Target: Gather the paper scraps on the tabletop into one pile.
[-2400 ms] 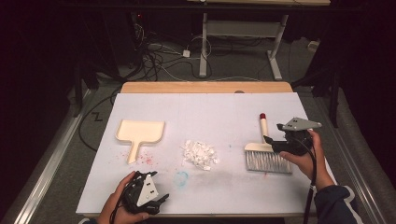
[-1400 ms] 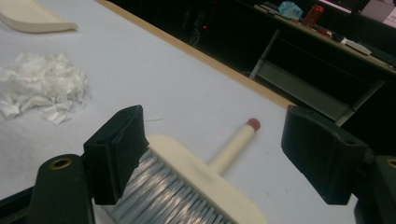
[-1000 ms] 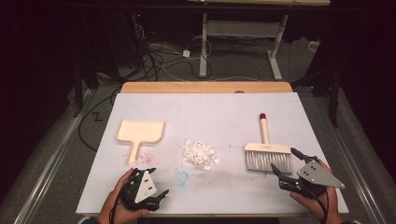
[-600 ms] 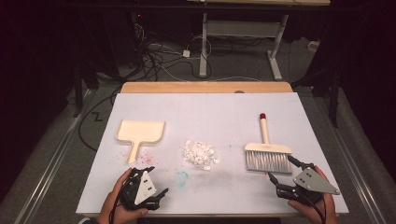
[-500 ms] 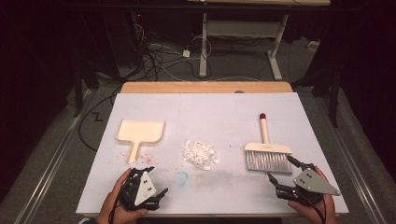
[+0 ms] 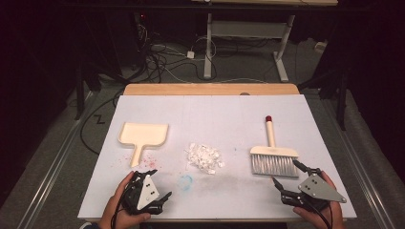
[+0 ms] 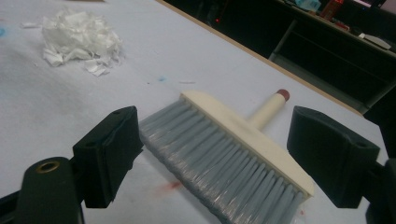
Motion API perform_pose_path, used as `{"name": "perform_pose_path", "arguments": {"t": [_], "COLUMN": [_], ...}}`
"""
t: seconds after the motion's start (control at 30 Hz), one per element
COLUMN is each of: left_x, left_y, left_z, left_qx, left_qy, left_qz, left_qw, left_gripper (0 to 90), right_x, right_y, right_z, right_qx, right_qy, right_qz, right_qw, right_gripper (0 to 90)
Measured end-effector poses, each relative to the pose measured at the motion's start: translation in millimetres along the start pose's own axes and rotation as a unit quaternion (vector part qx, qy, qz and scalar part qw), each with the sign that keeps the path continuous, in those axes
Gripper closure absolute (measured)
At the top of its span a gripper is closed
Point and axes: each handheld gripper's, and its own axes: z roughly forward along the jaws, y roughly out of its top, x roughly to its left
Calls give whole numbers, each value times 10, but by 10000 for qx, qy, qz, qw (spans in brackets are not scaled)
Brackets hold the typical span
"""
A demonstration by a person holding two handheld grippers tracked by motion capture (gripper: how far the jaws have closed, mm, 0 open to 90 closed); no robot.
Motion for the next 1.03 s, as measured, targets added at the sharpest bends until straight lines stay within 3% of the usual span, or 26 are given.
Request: {"name": "perform_pose_path", "arguments": {"t": [1.03], "left_x": [16], "left_y": [13], "left_z": [18], "left_qx": [10], "left_qy": [37], "left_qz": [-18], "left_qw": [10000], "left_gripper": [163], "right_x": [-13], "right_y": [27], "right_z": [-43], "right_qx": [-201], "right_qy": [-72], "right_qz": [-5], "right_qw": [9998], "right_gripper": [189]}}
